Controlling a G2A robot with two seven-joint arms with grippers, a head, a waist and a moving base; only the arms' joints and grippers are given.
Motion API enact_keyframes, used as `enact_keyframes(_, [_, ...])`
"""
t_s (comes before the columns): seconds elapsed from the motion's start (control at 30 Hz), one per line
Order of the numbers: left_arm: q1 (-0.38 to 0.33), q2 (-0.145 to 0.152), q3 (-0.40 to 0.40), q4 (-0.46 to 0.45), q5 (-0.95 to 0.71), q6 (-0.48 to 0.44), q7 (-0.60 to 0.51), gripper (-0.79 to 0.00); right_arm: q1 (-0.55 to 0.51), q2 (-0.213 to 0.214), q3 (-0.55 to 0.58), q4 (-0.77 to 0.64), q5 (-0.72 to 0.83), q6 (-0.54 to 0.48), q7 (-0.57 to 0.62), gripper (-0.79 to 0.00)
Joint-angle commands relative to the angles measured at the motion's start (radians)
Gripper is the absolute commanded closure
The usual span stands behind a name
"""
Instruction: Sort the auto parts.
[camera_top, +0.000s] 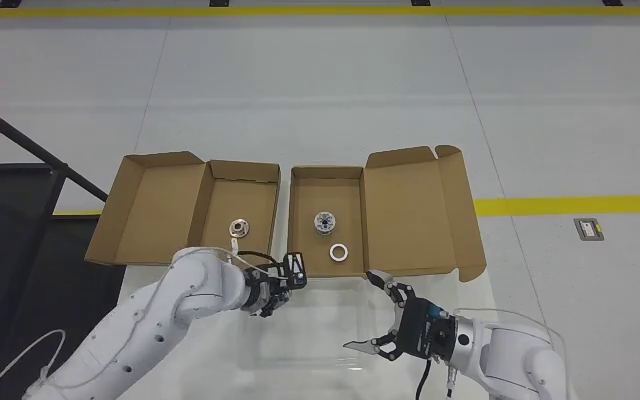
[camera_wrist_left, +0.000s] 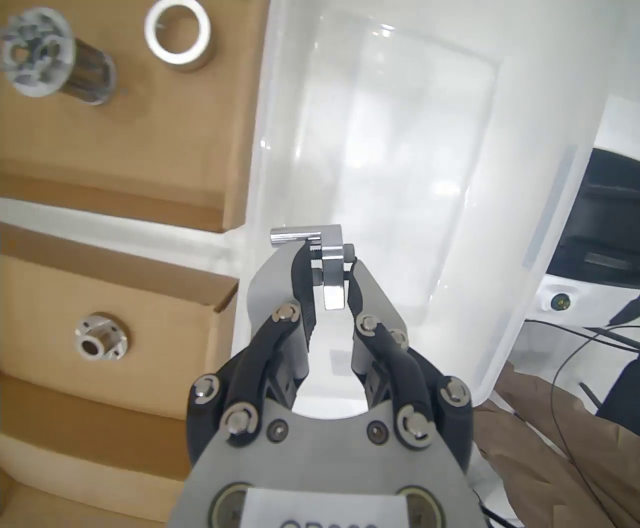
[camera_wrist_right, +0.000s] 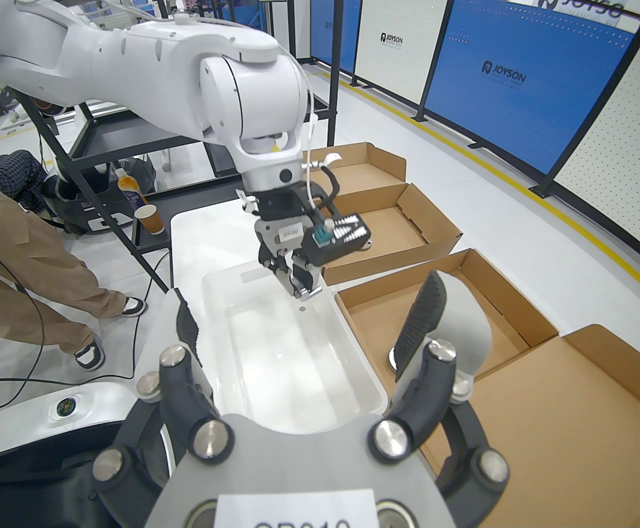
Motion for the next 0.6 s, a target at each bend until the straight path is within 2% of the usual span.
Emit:
enact_keyframes(0.0, [0.057, 0.033, -0.084, -0.060, 0.036, 0.005, 0.002, 0.000, 0.000, 0.000, 0.000, 0.000, 0.000, 0.000, 0.000, -0.785])
enact_keyframes(0.17, [0.199, 0.096, -0.278, -0.183, 0.105, 0.057, 0.029, 0.000, 0.000, 0.000, 0.000, 0.000, 0.000, 0.000, 0.000, -0.785])
enact_keyframes(0.2, [0.210, 0.100, -0.292, -0.190, 0.110, 0.067, 0.033, 0.000, 0.000, 0.000, 0.000, 0.000, 0.000, 0.000, 0.000, -0.785])
enact_keyframes(0.57, [0.210, 0.100, -0.292, -0.190, 0.110, 0.067, 0.033, 0.000, 0.000, 0.000, 0.000, 0.000, 0.000, 0.000, 0.000, -0.785])
